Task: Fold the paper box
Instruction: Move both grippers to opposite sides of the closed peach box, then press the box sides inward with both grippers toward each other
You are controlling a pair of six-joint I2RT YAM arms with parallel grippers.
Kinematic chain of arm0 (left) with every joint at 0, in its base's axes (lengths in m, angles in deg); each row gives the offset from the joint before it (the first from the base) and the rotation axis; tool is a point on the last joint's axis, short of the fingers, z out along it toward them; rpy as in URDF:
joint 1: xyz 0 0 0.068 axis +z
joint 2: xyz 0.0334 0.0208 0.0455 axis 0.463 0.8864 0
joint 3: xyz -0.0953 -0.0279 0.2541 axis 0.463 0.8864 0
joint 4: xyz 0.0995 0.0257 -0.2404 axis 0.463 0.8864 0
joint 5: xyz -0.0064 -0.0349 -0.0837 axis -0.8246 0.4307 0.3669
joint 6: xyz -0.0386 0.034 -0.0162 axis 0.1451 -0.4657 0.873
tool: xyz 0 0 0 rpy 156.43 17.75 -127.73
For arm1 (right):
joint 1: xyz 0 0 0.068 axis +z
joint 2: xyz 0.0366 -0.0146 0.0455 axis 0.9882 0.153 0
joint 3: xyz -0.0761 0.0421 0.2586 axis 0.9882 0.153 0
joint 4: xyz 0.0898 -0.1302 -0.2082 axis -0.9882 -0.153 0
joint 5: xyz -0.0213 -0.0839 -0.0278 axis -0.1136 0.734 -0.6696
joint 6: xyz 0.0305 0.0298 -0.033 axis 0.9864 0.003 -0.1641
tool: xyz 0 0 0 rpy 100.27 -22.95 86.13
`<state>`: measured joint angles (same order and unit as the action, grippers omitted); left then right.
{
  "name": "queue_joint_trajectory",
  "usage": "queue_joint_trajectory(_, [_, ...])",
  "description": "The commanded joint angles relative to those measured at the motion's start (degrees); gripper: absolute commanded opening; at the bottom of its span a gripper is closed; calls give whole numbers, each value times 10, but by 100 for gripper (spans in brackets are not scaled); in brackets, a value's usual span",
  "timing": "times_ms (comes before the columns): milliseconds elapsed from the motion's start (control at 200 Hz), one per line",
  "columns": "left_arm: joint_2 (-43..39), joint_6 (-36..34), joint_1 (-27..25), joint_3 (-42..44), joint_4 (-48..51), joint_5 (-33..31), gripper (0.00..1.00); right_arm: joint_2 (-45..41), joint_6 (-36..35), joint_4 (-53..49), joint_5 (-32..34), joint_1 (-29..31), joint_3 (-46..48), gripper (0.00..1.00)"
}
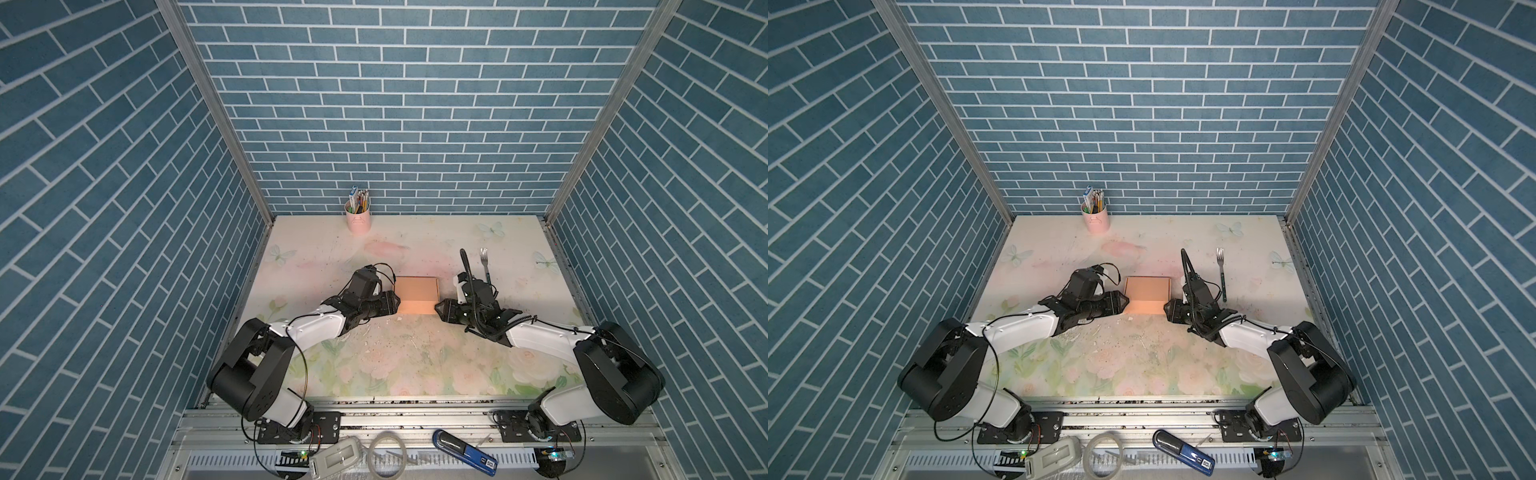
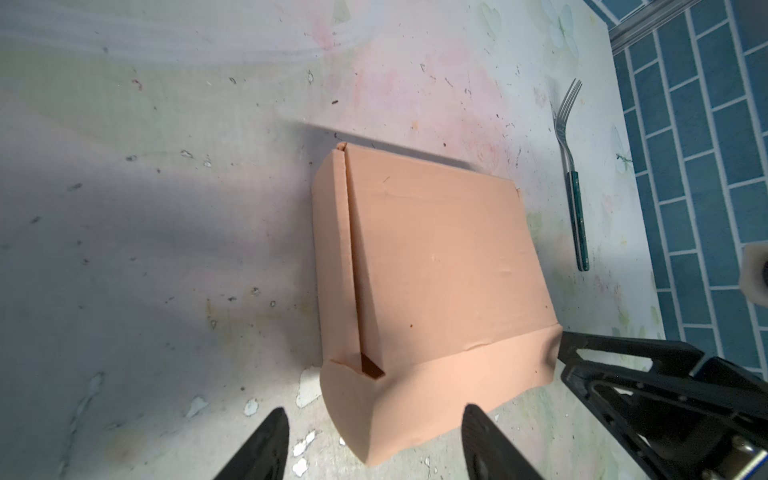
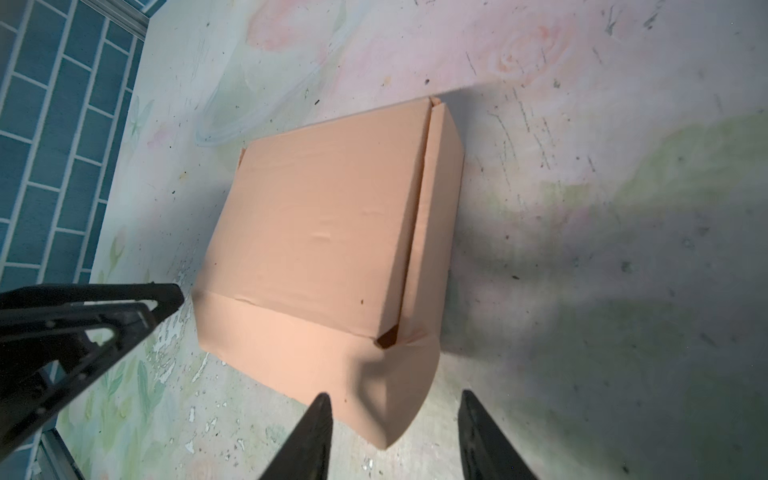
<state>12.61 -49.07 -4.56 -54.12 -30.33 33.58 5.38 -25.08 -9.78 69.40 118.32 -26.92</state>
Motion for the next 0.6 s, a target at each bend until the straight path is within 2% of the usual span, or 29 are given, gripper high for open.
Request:
queue_joint_trajectory(0, [14, 6, -12, -5, -19, 2, 68, 9, 21, 16, -2, 2, -3, 50])
queue_joint_trajectory(595, [23, 8, -44, -42, 0, -10, 67, 0, 35, 33, -24, 2, -4, 43])
